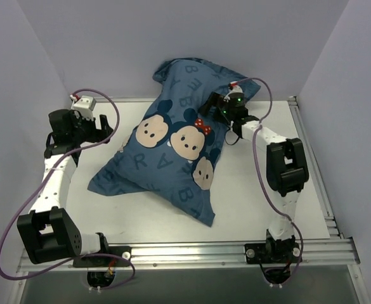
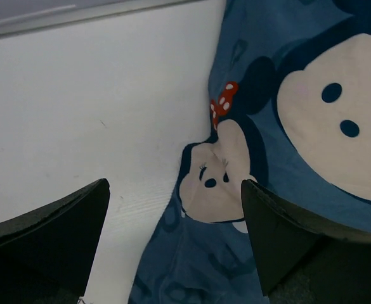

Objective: Remove the pillowcase from the pillow

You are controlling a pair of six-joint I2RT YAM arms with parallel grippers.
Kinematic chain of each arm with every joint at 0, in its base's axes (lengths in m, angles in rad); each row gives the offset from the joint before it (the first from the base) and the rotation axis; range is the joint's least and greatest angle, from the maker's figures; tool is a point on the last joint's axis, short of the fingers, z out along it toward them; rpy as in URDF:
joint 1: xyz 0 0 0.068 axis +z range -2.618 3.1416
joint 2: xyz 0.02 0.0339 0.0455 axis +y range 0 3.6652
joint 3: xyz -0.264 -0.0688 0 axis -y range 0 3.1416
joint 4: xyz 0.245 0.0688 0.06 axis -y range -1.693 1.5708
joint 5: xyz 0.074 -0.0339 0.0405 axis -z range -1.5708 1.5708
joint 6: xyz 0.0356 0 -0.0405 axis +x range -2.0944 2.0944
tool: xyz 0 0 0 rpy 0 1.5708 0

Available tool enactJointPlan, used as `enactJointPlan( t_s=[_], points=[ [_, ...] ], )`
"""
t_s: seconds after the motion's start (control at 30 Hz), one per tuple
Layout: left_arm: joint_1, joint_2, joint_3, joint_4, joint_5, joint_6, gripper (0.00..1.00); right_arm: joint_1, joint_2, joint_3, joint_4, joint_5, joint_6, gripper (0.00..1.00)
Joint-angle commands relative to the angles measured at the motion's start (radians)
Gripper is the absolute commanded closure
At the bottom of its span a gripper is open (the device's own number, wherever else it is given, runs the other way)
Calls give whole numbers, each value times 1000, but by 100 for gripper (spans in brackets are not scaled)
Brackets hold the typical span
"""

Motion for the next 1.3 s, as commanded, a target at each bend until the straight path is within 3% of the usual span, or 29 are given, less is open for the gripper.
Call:
enactJointPlan(
  t_s=[0.0,0.1,0.2,0.23,0.27,0.47,0.6,0.77,0.87,1.03,1.07,1.17,1.27],
  points=[
    [-5,-38,-9,-145,66,34,6,51,56,47,76,-63,131,0],
    [-5,-40,-19,-157,50,37,6,73,108,67,108,-88,163,6],
    [-2,-41,-17,-171,36,34,6,73,133,62,148,-118,203,53],
    [0,-41,-16,-174,30,34,6,71,131,56,160,-124,214,85],
    [0,-44,-14,-175,20,32,6,68,128,50,171,-124,222,100],
    [11,-77,30,-226,4,34,6,-13,-33,-36,161,-85,199,100],
    [17,-103,61,-255,-15,37,6,-177,-253,-70,90,-28,138,100],
    [24,-123,93,-283,-24,19,6,-278,-438,58,-155,118,-113,100],
    [29,-137,101,-289,0,0,6,-260,-510,171,-246,190,-218,100],
    [34,-153,124,-309,23,-23,6,26,-449,461,-448,444,-588,100],
    [35,-158,129,-313,28,-28,6,157,-406,485,-467,525,-637,100],
    [47,-175,139,-320,34,-40,6,333,-326,472,-482,636,-769,100],
    [69,-183,159,-341,42,-46,6,592,-219,392,-484,756,-850,100]
  ],
)
